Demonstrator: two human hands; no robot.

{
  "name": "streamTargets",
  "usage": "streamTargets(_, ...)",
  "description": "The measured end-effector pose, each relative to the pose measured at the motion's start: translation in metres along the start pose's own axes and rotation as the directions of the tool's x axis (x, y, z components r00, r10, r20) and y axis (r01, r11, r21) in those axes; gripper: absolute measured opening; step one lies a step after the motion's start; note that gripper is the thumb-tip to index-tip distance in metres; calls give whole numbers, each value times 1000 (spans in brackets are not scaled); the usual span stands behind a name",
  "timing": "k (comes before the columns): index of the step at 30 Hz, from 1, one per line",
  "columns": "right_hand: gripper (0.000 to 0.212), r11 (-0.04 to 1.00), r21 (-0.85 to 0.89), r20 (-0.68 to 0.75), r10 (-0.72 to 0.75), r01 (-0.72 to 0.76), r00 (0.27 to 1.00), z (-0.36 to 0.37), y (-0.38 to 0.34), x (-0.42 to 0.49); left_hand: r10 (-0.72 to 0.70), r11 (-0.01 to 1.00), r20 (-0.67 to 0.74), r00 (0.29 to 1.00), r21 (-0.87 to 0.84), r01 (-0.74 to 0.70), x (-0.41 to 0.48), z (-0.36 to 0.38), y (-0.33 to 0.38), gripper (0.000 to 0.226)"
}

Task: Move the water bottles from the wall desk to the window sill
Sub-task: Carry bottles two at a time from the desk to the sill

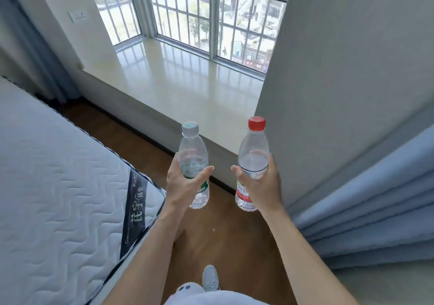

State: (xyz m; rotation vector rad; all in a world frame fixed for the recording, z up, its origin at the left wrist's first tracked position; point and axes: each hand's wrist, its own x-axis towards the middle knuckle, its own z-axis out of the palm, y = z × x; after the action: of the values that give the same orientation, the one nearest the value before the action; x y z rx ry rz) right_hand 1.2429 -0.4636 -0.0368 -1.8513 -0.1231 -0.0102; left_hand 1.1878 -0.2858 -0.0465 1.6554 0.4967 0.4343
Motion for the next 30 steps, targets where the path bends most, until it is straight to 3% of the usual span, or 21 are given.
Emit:
streamTargets(16,55,999,38,241,-41,33,970,138,-11,184,-7,995,-222,975,95,29,176,-27,-5,52)
streamTargets(30,54,990,100,541,-135,96,830,281,-54,400,-30,987,-534,845,115,108,375,-43,2,57)
